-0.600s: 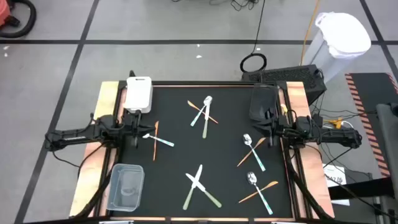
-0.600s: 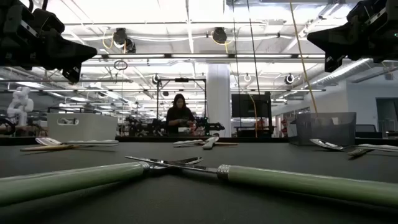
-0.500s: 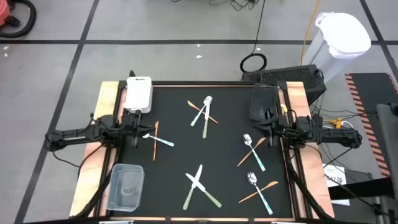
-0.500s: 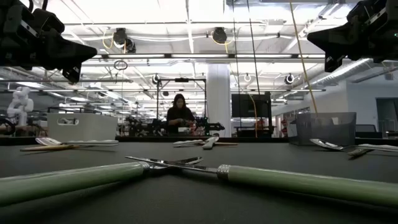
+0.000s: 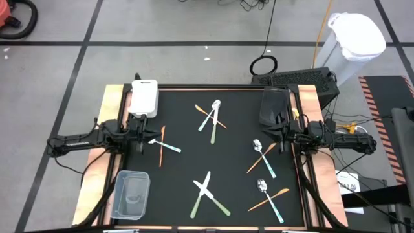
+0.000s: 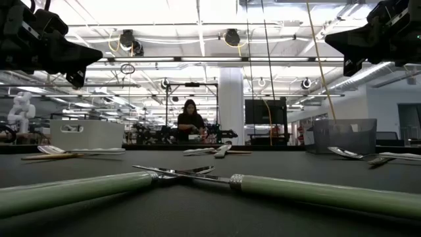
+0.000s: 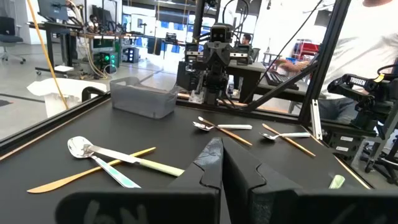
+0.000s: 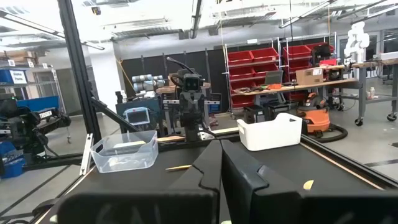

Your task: Sort silverware by color (type)

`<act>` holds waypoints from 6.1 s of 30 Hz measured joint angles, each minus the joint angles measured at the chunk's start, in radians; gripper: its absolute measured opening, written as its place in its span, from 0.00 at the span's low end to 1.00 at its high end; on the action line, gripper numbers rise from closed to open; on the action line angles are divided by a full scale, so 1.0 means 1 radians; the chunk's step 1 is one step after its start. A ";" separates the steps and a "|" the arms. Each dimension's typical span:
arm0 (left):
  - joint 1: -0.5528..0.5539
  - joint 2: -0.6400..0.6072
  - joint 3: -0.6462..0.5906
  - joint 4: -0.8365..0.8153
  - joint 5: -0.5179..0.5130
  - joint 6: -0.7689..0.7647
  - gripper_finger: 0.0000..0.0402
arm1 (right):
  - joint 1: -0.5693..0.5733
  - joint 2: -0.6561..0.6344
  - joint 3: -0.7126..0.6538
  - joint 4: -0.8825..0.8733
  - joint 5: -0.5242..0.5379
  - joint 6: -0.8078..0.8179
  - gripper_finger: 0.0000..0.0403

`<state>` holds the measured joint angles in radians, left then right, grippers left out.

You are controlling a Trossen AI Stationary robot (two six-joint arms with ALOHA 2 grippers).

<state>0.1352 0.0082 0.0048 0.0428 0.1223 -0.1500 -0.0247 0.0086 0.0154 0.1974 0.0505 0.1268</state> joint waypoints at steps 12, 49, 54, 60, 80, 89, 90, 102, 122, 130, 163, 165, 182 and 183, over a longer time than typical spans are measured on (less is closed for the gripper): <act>0.000 0.000 0.000 0.000 0.000 0.000 0.02 | 0.000 0.000 0.000 0.000 0.000 0.000 0.01; 0.000 0.000 0.000 0.000 0.000 0.000 0.02 | -0.001 0.000 0.000 0.019 0.100 0.095 0.01; 0.000 0.000 0.000 0.000 0.000 0.000 0.02 | -0.001 0.000 0.000 0.018 0.239 0.331 0.01; 0.000 0.000 0.000 0.000 0.000 0.000 0.02 | -0.001 0.003 0.000 0.023 0.513 0.476 0.01; 0.002 0.003 0.000 0.184 -0.386 -0.227 0.02 | -0.007 0.451 0.263 -0.071 0.598 0.855 0.00; 0.002 0.003 0.000 0.385 -0.607 -0.392 0.02 | -0.007 0.832 0.543 -0.028 0.203 0.651 0.00; 0.002 0.003 0.000 0.380 -0.605 -0.392 0.02 | -0.007 0.855 0.570 -0.016 0.184 0.649 0.00; 0.002 0.133 0.036 0.280 -0.334 -0.477 0.02 | -0.049 1.004 0.832 -0.698 0.093 0.704 0.18; 0.002 0.530 0.143 0.316 -0.343 -0.461 0.33 | 0.118 1.395 0.832 -1.108 -0.073 1.035 0.35; 0.002 0.540 0.143 0.341 -0.361 -0.353 0.34 | 0.118 1.524 0.809 -1.097 -0.052 1.014 0.34; 0.003 0.543 0.145 0.400 -0.537 -0.315 0.33 | -0.218 1.196 0.992 -0.887 0.252 0.713 0.04; 0.003 0.543 0.145 0.400 -0.558 -0.316 0.33 | -0.286 1.180 0.992 -0.868 0.303 0.674 0.04; 0.003 0.568 0.145 0.393 -0.668 -0.317 0.33 | -0.698 1.261 0.991 -1.091 0.441 0.609 0.06; 0.003 0.573 0.145 0.394 -0.675 -0.317 0.33 | -0.710 1.274 0.991 -1.093 0.422 0.609 0.07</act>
<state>0.1379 0.5807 0.1497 0.4366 -0.5527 -0.4667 -0.7344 1.2822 1.0069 -0.8951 0.4724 0.7357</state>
